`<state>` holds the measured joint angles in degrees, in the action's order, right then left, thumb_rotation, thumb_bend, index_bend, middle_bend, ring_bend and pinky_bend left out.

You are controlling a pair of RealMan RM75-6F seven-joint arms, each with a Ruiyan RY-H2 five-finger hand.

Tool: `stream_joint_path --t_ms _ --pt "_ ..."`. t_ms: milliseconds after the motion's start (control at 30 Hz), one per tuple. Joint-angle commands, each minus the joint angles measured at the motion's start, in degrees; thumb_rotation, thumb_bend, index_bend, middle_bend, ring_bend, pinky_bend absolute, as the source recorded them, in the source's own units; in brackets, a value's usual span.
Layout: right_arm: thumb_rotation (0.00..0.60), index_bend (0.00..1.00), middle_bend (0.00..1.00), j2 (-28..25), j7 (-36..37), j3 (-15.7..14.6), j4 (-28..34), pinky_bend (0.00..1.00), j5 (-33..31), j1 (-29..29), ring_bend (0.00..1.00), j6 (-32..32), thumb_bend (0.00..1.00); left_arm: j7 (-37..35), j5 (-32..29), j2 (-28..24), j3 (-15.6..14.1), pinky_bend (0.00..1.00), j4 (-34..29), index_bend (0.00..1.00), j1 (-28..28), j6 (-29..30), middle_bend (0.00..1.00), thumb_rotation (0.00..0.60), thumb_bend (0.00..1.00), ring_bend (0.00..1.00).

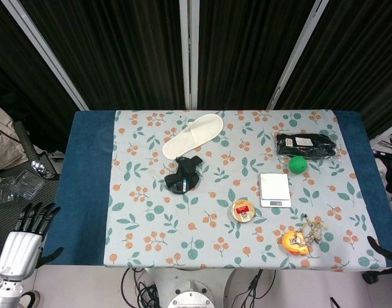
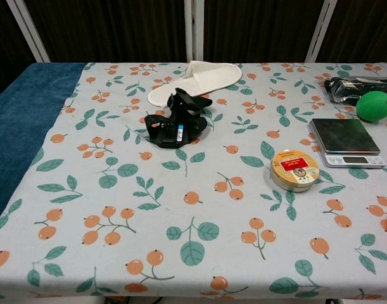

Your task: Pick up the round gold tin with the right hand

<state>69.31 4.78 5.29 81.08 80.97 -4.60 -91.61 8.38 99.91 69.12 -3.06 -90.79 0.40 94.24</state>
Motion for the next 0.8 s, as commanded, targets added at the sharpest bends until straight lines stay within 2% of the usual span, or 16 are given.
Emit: stream_joint_path --t_ms 33,100,267,433,567,633,733,800 --pt "0.600 0.00 0.00 -0.1 -0.2 0.0 0.1 0.00 0.0 0.3 0.00 0.6 0.06 0.1 0.1 0.0 0.0 0.02 -0.1 0.13 -0.1 -0.1 0.09 0.600 0.09 0.00" --pt "0.600 0.00 0.00 -0.5 -0.7 0.0 0.5 0.00 -0.1 0.9 0.00 1.9 0.09 0.3 0.3 0.1 -0.2 0.02 -0.1 0.13 -0.1 -0.3 0.09 0.600 0.09 0.00" --pt "0.600 0.00 0.02 -2.4 -2.2 0.0 3.2 0.00 1.7 3.6 0.00 5.2 0.28 0.8 0.2 0.1 -0.3 0.02 -0.2 0.13 -0.3 -1.0 0.09 0.600 0.09 0.00" --pt "0.600 0.00 0.09 -3.0 -6.2 -0.5 6.6 0.00 5.8 7.6 0.00 8.5 0.33 0.5 -0.5 0.4 0.0 0.02 -0.2 0.13 -0.4 -1.3 0.09 0.600 0.09 0.00" --pt "0.600 0.00 0.17 -2.3 -9.6 -1.3 9.2 0.00 8.6 11.1 0.00 12.6 0.40 -0.1 -1.2 0.8 0.1 0.02 0.6 0.13 -0.5 -1.6 0.09 0.600 0.09 0.00" --pt "0.600 0.00 0.21 -1.6 -11.3 -1.8 10.1 0.00 9.3 13.0 0.00 15.3 0.49 -0.5 -1.4 1.3 0.2 0.02 1.3 0.13 -0.5 -1.6 0.09 0.600 0.09 0.00" --pt "0.600 0.00 0.22 -0.1 -13.6 -2.1 10.9 0.00 9.3 15.3 0.00 19.0 0.59 -1.1 -1.5 1.7 0.1 0.02 2.1 0.13 -0.3 -1.5 0.09 0.600 0.09 0.00" --pt "0.600 0.00 0.23 1.1 -15.3 -2.2 11.2 0.00 8.7 16.8 0.00 21.3 0.62 -1.3 -1.6 1.6 0.0 0.02 2.2 0.13 -0.2 -1.3 0.09 0.600 0.09 0.00"
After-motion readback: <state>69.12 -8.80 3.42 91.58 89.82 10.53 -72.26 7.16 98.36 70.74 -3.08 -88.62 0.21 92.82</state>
